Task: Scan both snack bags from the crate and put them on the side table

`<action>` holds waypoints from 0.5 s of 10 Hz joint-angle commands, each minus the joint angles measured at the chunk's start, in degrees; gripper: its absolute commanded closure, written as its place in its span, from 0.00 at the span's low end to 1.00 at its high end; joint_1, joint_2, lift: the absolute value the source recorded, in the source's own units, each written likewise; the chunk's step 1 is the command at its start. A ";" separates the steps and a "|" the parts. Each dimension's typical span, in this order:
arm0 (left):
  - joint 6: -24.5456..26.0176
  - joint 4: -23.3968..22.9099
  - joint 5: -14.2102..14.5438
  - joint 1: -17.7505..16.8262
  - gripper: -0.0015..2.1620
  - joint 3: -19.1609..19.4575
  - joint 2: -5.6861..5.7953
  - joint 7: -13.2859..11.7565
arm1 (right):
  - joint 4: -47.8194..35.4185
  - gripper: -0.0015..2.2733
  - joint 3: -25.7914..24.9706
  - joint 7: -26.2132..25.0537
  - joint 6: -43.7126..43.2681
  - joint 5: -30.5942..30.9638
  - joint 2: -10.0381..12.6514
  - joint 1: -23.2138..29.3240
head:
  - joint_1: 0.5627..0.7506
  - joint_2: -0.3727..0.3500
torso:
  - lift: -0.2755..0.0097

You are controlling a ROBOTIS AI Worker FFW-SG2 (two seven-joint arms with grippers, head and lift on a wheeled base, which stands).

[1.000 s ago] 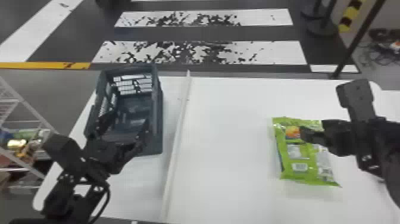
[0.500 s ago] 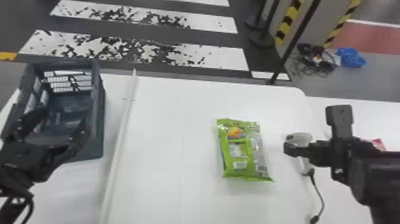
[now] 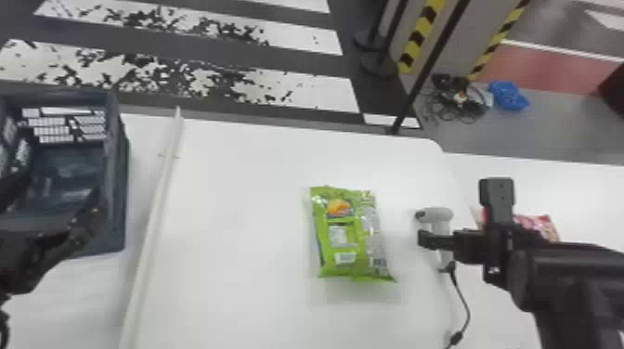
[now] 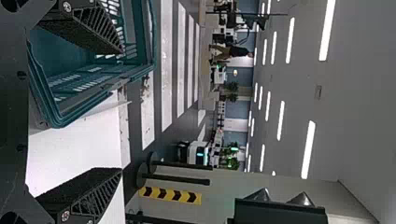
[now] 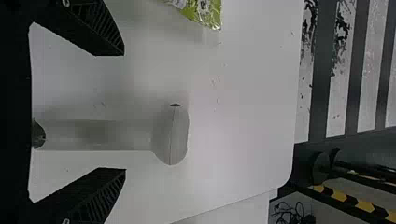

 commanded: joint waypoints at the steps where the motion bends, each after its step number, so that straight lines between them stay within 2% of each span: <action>1: 0.00 -0.11 -0.01 0.24 0.05 -0.01 -0.02 -0.04 | 4.50 0.01 0.15 0.00 -1.71 0.26 -1.12 -1.98 | 0.70 0.17 | 0.66; 3: 0.00 0.07 -0.01 0.24 0.05 0.08 -0.02 -0.13 | 8.28 0.03 0.41 0.00 -2.59 0.53 -2.35 -3.65 | 0.70 0.14 | 0.66; 4: 0.00 0.07 -0.01 0.16 0.05 0.08 -0.02 -0.22 | 9.68 0.09 0.59 0.00 -2.59 0.70 -2.70 -4.27 | 0.70 0.13 | 0.66; 5: 0.00 0.15 -0.01 0.07 0.05 0.08 -0.02 -0.30 | 10.74 0.30 0.76 1.76 -2.59 0.79 -2.96 -4.71 | 0.70 0.12 | 0.66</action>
